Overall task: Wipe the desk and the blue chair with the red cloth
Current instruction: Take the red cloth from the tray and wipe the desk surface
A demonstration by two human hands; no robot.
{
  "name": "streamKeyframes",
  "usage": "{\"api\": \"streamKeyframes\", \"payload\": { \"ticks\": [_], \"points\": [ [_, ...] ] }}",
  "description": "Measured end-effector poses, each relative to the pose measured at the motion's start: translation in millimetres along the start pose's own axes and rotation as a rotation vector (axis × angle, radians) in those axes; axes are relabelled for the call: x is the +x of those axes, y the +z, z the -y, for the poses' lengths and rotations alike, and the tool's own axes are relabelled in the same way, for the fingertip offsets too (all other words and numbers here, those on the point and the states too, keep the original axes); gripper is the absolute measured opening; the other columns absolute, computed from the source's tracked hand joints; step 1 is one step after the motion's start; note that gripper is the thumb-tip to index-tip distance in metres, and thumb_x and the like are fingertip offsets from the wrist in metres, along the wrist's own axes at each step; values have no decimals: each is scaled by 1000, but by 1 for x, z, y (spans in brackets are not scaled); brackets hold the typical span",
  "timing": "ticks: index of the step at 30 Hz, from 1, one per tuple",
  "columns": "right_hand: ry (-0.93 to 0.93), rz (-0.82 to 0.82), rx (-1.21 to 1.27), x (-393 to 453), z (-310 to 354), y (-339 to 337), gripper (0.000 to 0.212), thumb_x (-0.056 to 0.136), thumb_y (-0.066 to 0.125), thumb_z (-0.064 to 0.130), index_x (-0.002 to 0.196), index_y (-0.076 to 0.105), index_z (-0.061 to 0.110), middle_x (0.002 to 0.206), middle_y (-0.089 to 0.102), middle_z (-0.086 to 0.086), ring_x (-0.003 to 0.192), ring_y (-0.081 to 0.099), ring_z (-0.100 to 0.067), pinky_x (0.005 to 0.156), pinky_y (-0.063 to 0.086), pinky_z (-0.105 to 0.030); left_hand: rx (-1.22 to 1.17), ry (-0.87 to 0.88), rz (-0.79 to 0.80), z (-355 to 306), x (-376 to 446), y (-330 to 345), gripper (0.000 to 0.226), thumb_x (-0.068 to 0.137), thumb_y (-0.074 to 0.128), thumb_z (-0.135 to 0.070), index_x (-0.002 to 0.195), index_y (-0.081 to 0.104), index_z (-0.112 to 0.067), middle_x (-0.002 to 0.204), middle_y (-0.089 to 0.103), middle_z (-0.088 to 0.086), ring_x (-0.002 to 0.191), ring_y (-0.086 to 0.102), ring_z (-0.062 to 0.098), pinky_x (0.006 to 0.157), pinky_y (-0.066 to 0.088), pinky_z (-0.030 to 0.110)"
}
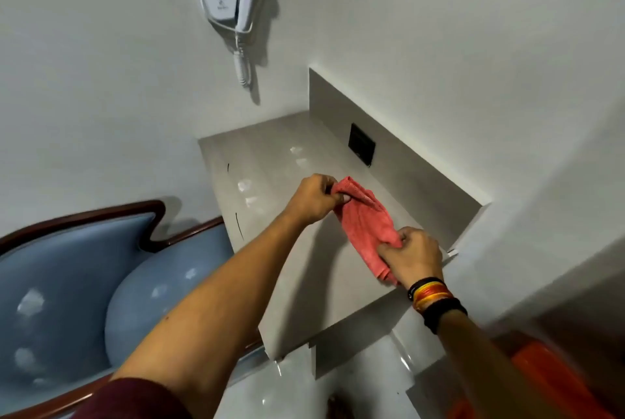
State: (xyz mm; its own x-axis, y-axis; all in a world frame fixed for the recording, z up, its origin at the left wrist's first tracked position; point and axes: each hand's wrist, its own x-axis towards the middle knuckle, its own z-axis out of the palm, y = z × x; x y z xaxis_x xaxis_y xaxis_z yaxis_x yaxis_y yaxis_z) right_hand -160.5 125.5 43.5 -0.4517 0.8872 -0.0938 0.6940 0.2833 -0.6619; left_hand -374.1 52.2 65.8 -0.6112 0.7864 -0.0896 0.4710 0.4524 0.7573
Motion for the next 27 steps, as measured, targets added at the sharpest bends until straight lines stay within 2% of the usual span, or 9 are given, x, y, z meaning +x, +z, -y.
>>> {"api": "streamKeyframes", "payload": {
  "ticks": [2,4,7,9,11,15,22,24,27],
  "points": [
    [66,149,-61,14,-11,21,21,79,74,30,75,66,11,82,74,-13,76,66,-32,74,59,-39,69,-52,57,23,20,7,20,87,81,-27,87,75,-8,93,78,17,86,72,32,80,57,39],
    [10,193,-244,19,-21,43,27,81,72,34,92,68,10,103,73,-16,92,66,-34,84,58,-40,199,-89,115,49,25,21,25,90,77,-30,105,77,-9,106,75,16,99,71,34,85,54,35],
    [-343,67,-365,34,-20,88,51,94,57,45,136,57,15,144,55,-12,131,55,-31,107,51,-47,241,-101,30,94,34,41,34,98,62,-28,128,70,-15,127,68,14,113,66,33,97,51,35],
    [-574,155,-433,42,-13,124,61,103,38,46,157,35,19,167,32,-8,154,33,-29,123,31,-50,306,-81,-80,119,41,48,37,104,52,-27,136,64,-13,136,66,14,120,63,34,106,51,39],
    [-639,258,-540,59,-15,156,65,105,27,47,163,21,19,172,15,-5,160,17,-28,127,16,-51,361,-68,-179,142,56,51,44,109,44,-26,149,53,-10,152,56,16,139,53,36,121,39,41],
    [-584,247,-538,111,-4,183,62,105,24,44,163,24,21,171,25,-2,160,15,-24,127,20,-56,388,-112,-255,180,93,58,54,112,33,-24,163,29,-5,172,28,17,162,20,33,133,7,41],
    [-485,189,-557,283,57,222,68,99,17,41,161,28,16,170,29,-4,159,19,-23,129,14,-52,414,-137,-314,197,118,65,57,112,25,-24,165,19,-4,175,16,16,164,9,28,135,4,42],
    [-430,175,-538,279,54,217,68,99,17,39,162,26,15,171,26,-4,160,18,-23,130,12,-49,429,-128,-325,197,117,66,56,111,27,-22,164,22,-2,174,20,18,164,14,29,135,8,44],
    [-414,146,-529,192,14,190,63,103,19,37,162,27,16,170,27,-3,159,20,-23,130,16,-49,431,-137,-310,196,118,64,58,110,23,-23,163,22,-1,174,20,18,164,15,30,135,9,44]
  ]
}}
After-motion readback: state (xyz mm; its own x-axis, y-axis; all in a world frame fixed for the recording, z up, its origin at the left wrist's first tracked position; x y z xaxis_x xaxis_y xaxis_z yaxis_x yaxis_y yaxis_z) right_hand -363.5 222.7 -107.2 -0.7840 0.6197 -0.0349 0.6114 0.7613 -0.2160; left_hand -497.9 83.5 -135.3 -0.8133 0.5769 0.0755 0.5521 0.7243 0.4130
